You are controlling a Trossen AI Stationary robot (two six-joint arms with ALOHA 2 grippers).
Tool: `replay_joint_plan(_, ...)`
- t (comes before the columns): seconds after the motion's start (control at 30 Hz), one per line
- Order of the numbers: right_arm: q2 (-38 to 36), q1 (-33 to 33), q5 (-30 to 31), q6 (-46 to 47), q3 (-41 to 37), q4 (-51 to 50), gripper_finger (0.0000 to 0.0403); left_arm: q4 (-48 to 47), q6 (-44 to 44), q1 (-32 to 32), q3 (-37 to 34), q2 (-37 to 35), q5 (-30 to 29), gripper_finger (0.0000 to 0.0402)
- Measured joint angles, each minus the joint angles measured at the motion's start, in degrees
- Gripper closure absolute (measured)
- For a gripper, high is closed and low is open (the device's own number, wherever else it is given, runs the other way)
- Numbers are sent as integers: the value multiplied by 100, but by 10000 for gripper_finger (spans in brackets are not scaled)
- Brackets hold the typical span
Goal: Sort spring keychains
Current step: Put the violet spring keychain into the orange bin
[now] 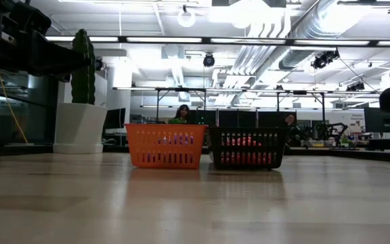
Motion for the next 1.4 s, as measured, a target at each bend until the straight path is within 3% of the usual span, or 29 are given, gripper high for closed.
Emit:
replay_joint_plan(0.5,7,-861,187,-36,1152,206,373,0,-1,0,0,1,2,279)
replay_joint_plan(0.9,28,-1955,746,-789,2384,116,369,0,-2,0,0,2,0,279)
replay_joint_plan(1.17,709,-2769,715,-1400,3394,-61,372,0,0,0,0,1,1,279)
replay_joint_plan(1.4,1285,-3344,743,-1377,3982,-97,363,0,-1,0,0,1,0,279)
